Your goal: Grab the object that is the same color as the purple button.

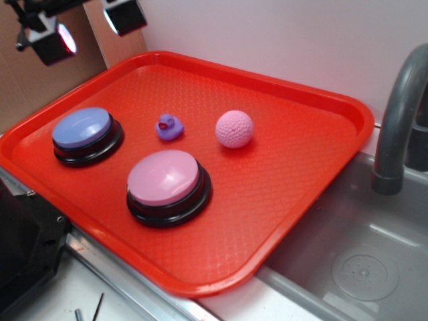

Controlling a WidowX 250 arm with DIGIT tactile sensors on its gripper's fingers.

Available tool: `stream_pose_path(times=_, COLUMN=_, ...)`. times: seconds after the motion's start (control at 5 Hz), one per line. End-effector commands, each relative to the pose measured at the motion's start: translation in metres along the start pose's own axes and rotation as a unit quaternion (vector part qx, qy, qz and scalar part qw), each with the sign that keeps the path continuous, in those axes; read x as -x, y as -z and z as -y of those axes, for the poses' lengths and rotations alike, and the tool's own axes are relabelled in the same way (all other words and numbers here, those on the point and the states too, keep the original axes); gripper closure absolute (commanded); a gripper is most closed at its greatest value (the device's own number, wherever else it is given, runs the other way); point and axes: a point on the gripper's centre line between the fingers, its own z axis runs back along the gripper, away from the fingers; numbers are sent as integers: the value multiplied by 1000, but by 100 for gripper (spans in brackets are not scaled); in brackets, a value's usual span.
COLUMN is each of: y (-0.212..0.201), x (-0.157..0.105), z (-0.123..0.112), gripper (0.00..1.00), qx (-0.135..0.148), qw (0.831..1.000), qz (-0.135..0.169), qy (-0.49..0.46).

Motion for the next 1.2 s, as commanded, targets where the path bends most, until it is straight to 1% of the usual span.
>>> stream_pose_path(times=0.0, y=53, x=-24, z=18, gripper=0, qx=-30, qw=998, qz=20, qy=-58)
stream_pose_path(times=0.2, y=72, x=-21, z=23, gripper=0, qx=-48, qw=997, qz=26, qy=-53)
stream_pose_path(times=0.4, y=88, x=-13, z=23, gripper=0, qx=-57, qw=997, qz=28, qy=-43)
stream_pose_path(times=0.6, y=104, x=-3, z=23, gripper=0, qx=-54, qw=997, qz=53, qy=-36)
stream_pose_path(times=0.8, y=119, x=-6, z=23, gripper=0, qx=-63, qw=997, qz=33, qy=-35)
stream_pose_path(times=1.0, y=123, x=-6, z=24, gripper=0, qx=-62, qw=997, qz=36, qy=-36)
